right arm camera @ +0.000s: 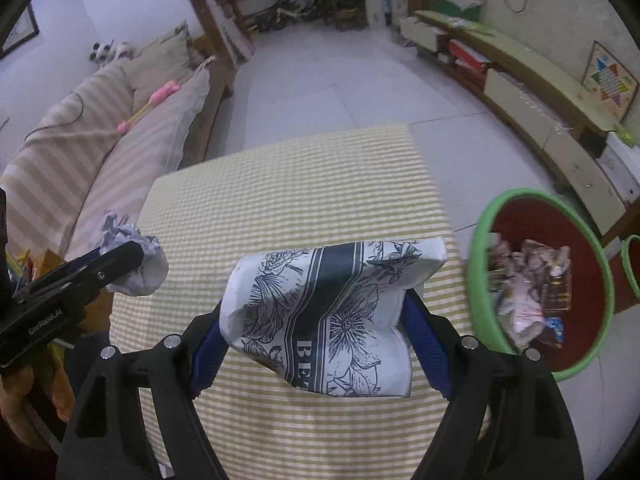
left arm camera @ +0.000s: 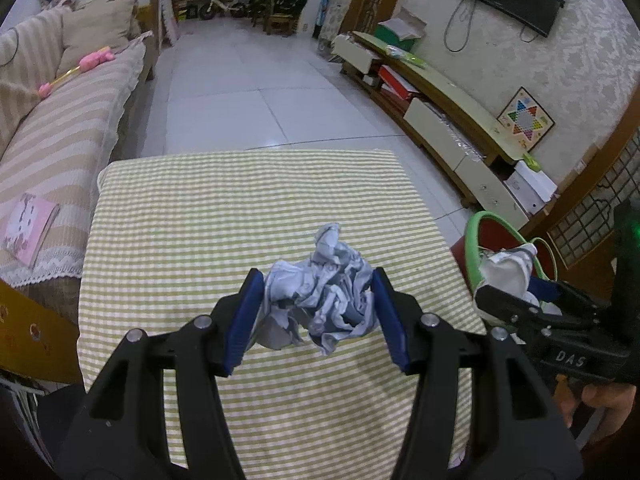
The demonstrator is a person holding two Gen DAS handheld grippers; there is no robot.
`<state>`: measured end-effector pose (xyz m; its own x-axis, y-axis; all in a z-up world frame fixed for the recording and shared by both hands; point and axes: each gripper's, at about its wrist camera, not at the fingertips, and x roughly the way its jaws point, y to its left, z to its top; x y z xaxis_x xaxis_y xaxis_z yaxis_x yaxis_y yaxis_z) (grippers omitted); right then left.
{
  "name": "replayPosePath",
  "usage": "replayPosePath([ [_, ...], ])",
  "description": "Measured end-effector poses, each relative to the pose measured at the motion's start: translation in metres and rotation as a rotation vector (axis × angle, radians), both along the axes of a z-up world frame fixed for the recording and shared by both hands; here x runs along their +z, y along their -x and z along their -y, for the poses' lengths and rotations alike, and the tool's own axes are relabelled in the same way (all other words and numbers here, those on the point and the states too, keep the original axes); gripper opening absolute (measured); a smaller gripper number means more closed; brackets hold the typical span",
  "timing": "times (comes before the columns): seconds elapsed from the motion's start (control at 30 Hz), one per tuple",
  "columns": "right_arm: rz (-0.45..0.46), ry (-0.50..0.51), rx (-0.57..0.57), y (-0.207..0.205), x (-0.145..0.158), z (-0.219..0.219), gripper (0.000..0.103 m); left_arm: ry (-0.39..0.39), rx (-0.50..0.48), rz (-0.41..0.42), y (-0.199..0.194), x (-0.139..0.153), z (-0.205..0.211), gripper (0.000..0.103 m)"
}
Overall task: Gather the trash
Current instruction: 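Carry the grey paper and white cup over the bin and open both tools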
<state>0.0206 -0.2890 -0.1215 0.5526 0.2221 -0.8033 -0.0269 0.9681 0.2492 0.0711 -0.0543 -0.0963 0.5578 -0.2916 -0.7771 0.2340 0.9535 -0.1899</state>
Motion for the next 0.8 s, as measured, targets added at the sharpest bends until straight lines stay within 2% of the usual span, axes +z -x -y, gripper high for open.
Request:
replayPosePath([
  [0.37, 0.033, -0.008, -0.114, 0.021, 0.014, 0.048, 0.078, 0.006, -0.117, 0.047, 0.008, 0.016, 0.049, 0.054],
  [0.8, 0.052, -0.002, -0.208, 0.037, 0.016, 0.097, 0.078, 0.005, -0.215, 0.076, 0.009, 0.028, 0.094, 0.054],
])
